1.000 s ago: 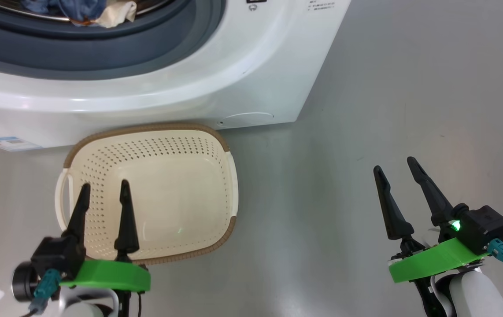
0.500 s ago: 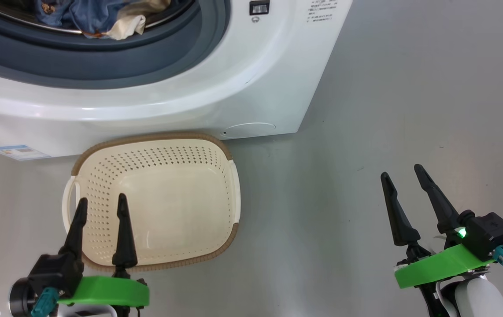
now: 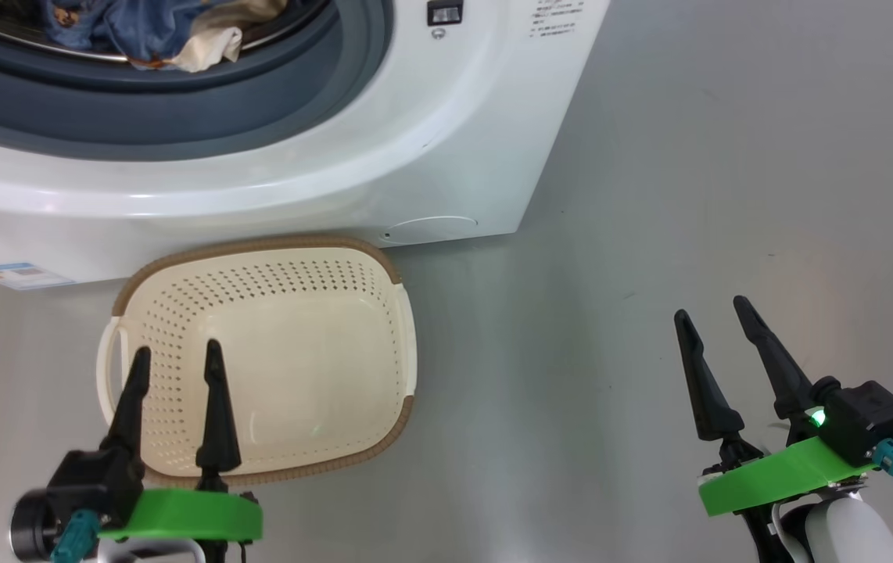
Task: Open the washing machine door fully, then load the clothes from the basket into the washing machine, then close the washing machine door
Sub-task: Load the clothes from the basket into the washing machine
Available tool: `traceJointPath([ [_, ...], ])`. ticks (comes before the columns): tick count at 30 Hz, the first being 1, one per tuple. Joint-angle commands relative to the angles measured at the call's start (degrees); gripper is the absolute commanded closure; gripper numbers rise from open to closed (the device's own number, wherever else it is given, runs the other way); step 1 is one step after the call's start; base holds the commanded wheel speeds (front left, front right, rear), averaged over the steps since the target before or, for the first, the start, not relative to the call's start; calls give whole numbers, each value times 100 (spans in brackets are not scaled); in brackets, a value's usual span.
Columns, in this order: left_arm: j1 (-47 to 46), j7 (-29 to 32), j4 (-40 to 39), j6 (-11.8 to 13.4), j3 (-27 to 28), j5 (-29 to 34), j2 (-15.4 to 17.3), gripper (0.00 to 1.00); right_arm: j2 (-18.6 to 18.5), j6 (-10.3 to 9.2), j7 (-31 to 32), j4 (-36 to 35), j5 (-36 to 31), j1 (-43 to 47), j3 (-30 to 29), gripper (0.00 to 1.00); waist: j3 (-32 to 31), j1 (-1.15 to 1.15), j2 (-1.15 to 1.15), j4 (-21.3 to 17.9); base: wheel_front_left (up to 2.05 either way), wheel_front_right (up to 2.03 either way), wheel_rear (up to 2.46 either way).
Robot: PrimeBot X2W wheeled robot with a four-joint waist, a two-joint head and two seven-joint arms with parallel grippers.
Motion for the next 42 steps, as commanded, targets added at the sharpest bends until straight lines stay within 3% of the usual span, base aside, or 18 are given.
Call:
traceJointPath([
  [1,-174,-30,-153,47,189,61,97,0,27,35,-27,-106,-25,111,110,0,40,0,0,-51,0,0,0],
  [15,-2071,390,1027,-180,286,29,543,0,210,35,-27,-51,45,96,257,0,270,0,0,-530,0,0,0],
  [20,-3149,506,1959,-335,297,-11,755,0,231,35,-27,-39,59,85,398,0,417,0,0,-732,0,0,0],
  [27,-4549,535,3371,-313,360,83,1129,0,206,35,-27,-40,69,88,515,0,612,0,0,-986,0,0,0],
  [42,-6170,349,5727,-480,122,266,1603,0,93,35,-27,-103,51,280,567,0,889,0,0,-1167,0,0,0],
])
